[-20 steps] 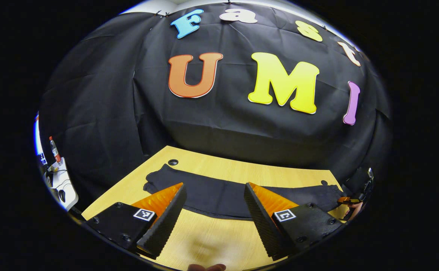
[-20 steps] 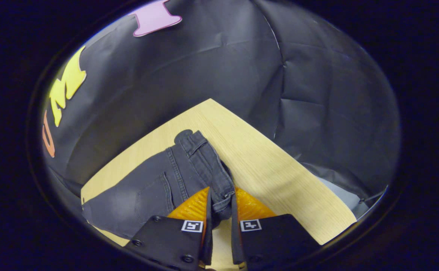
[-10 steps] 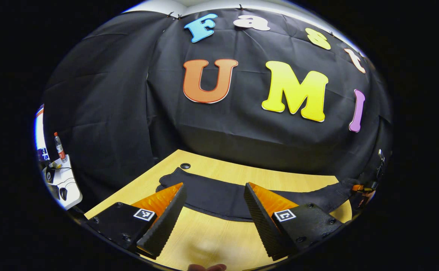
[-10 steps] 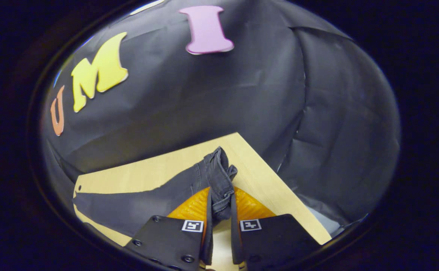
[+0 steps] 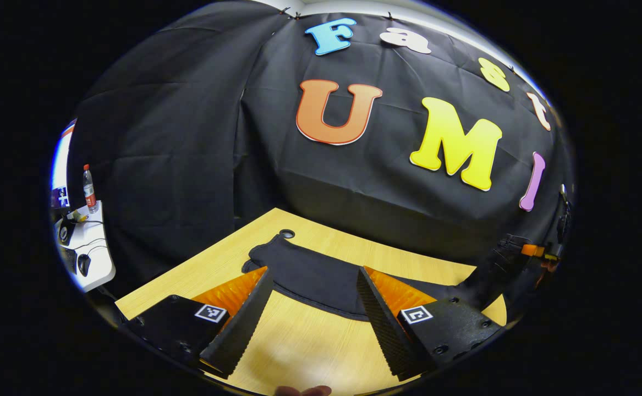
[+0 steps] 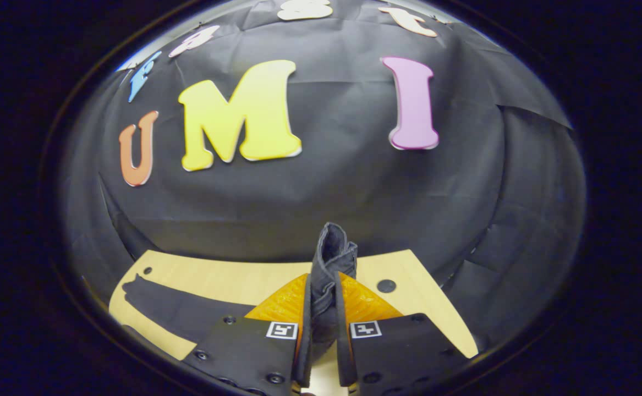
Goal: Grasp the waist and the cuffs of the jeans and fold them to make the two legs overlap; first hold the waist and fold one-third of the jeans toward the cuffs, then hold the cuffs and fold the remaining one-third in the same direction to finish folding.
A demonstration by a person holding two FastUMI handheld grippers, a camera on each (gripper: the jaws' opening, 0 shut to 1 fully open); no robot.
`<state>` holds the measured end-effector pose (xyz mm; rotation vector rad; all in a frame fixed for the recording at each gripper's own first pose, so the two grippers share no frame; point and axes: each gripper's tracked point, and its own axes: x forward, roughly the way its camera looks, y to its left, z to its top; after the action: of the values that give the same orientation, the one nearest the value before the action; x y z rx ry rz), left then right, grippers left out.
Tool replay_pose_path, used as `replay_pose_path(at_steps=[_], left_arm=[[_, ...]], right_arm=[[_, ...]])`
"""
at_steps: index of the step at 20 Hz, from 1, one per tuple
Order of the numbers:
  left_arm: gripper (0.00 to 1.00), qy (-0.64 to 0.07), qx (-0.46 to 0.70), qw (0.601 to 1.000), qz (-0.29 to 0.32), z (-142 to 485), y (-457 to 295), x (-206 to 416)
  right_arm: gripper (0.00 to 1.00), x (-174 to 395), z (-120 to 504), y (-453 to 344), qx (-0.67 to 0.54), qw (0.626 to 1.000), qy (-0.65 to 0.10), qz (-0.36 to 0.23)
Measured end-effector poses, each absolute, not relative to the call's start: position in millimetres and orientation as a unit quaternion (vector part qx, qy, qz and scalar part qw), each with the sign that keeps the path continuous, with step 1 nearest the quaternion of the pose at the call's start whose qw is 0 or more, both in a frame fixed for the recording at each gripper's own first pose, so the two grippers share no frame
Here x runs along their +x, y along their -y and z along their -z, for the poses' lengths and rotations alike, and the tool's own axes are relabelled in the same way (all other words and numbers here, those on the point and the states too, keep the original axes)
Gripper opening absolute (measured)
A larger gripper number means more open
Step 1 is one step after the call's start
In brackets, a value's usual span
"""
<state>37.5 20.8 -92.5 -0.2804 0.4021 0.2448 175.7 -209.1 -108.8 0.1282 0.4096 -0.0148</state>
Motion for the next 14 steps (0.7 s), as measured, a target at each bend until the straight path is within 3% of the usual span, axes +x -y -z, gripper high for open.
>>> replay_pose_path(at_steps=[1, 6, 14], left_arm=[[0.99, -0.197, -0.143, 0.962, -0.12, 93.4, -25.3, 35.9], [0.99, -0.196, -0.152, 0.961, -0.119, 92.3, -48.3, 26.6], [0.99, -0.198, -0.146, 0.959, -0.14, 100.9, -91.7, 12.5]], right_arm=[[0.0, 171.4, 101.2, 208.5, 0.061, 0.978, -0.199, 0.0], [0.01, 164.0, 141.4, 192.7, 0.037, 0.968, -0.248, -0.031], [0.01, 168.6, 138.7, 186.7, 0.023, 0.966, -0.249, -0.069]])
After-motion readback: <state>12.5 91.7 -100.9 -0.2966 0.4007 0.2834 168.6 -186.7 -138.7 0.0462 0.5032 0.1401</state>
